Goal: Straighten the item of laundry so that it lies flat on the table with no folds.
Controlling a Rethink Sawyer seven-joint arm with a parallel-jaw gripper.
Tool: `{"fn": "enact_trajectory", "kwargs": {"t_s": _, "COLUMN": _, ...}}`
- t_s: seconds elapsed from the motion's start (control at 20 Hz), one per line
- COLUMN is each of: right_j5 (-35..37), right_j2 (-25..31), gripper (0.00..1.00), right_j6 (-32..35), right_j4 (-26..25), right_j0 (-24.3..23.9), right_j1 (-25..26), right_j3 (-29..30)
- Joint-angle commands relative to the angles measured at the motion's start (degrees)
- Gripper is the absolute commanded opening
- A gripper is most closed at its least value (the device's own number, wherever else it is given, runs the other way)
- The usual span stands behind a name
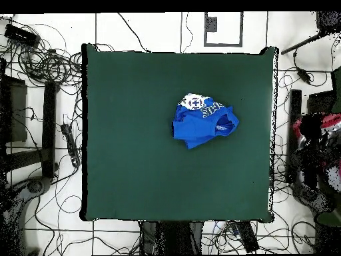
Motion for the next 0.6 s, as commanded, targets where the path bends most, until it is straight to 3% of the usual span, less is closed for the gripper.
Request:
{"fn": "enact_trajectory", "kwargs": {"t_s": 0.05, "right_j5": 8.93, "right_j2": 10.51, "gripper": 1.0, "right_j6": -24.28, "right_j4": -4.72, "right_j0": -2.46, "right_j1": 9.02, "right_j3": -0.62}}
{"fn": "enact_trajectory", "kwargs": {"t_s": 0.2, "right_j5": 8.71, "right_j2": 8.35, "gripper": 1.0, "right_j6": -21.6, "right_j4": -8.12, "right_j0": -2.05, "right_j1": 9.53, "right_j3": 0.48}}
{"fn": "enact_trajectory", "kwargs": {"t_s": 0.6, "right_j5": 2.91, "right_j2": 8.1, "gripper": 1.0, "right_j6": -20.84, "right_j4": -8.71, "right_j0": -3.31, "right_j1": 8.99, "right_j3": 5.68}}
